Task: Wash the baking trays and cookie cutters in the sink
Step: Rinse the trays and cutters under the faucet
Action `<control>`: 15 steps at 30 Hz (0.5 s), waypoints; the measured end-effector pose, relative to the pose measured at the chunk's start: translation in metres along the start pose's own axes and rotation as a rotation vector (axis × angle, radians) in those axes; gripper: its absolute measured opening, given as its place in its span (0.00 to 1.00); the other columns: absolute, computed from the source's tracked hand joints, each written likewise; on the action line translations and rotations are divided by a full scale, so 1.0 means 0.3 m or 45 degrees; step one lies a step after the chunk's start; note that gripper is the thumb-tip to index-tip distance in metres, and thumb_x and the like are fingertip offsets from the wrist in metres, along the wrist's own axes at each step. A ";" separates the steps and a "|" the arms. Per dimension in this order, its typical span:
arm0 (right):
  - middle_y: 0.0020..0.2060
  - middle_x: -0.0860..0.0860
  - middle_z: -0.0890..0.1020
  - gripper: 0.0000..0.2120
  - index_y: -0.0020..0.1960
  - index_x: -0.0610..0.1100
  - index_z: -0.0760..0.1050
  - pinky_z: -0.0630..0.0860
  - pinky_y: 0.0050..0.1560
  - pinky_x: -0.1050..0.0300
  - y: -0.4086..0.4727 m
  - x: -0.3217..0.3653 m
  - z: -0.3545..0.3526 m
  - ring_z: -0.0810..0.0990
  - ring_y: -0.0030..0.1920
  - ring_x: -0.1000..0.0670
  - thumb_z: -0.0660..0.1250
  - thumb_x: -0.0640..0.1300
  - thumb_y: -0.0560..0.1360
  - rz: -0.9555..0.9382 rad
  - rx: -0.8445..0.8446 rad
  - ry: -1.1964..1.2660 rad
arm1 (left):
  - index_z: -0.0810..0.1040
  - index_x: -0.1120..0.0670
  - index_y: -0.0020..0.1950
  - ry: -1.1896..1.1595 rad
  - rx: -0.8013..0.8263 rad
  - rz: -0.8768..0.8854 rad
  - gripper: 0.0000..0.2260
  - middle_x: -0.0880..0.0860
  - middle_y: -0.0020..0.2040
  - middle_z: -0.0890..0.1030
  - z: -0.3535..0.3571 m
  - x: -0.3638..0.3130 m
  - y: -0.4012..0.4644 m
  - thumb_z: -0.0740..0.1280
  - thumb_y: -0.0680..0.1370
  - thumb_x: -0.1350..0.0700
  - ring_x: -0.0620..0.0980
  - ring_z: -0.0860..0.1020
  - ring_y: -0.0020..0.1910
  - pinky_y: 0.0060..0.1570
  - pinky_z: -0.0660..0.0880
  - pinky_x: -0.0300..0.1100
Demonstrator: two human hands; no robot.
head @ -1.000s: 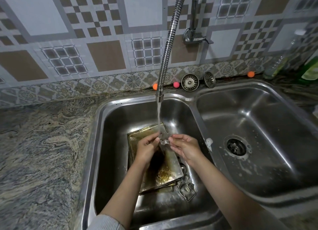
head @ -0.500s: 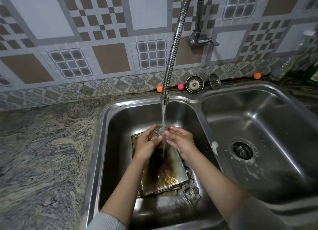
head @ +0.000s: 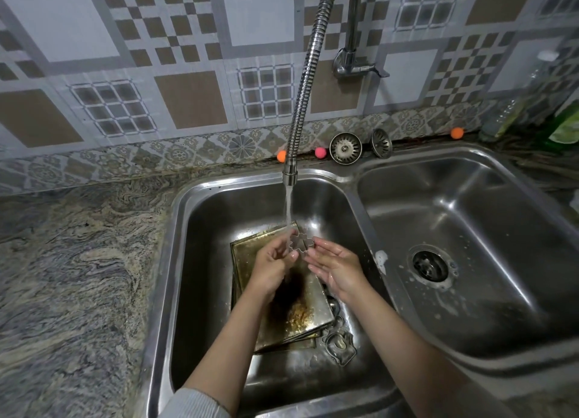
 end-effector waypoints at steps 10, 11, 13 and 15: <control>0.42 0.46 0.83 0.14 0.54 0.36 0.78 0.78 0.50 0.58 0.025 0.007 0.092 0.82 0.41 0.53 0.71 0.30 0.70 -0.063 -0.019 -0.167 | 0.72 0.45 0.67 -0.041 -0.047 -0.009 0.25 0.55 0.68 0.75 -0.080 0.000 0.013 0.60 0.78 0.71 0.53 0.72 0.68 0.70 0.65 0.52; 0.42 0.47 0.83 0.13 0.54 0.36 0.78 0.79 0.48 0.59 0.028 0.008 0.102 0.83 0.40 0.54 0.71 0.30 0.70 -0.063 -0.010 -0.175 | 0.72 0.45 0.67 -0.064 -0.046 -0.019 0.24 0.56 0.67 0.75 -0.087 0.002 0.014 0.61 0.78 0.70 0.53 0.73 0.67 0.70 0.66 0.51; 0.41 0.48 0.84 0.12 0.53 0.37 0.78 0.80 0.43 0.62 0.035 0.013 0.120 0.83 0.39 0.56 0.72 0.32 0.70 -0.077 -0.012 -0.189 | 0.71 0.49 0.70 -0.115 -0.055 -0.047 0.23 0.64 0.64 0.75 -0.093 0.006 0.014 0.61 0.78 0.68 0.48 0.79 0.56 0.60 0.73 0.43; 0.40 0.47 0.84 0.10 0.49 0.38 0.79 0.78 0.36 0.64 0.040 0.023 0.140 0.83 0.36 0.55 0.73 0.33 0.69 -0.102 -0.038 -0.204 | 0.70 0.54 0.71 -0.150 -0.104 -0.093 0.20 0.68 0.62 0.75 -0.096 0.010 0.018 0.62 0.79 0.66 0.43 0.79 0.46 0.48 0.75 0.35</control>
Point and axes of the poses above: each hand's wrist, its own y-axis towards the middle knuckle, its own z-axis out of the palm, x = y × z, the point moved 4 cm from there along y, towards the middle knuckle
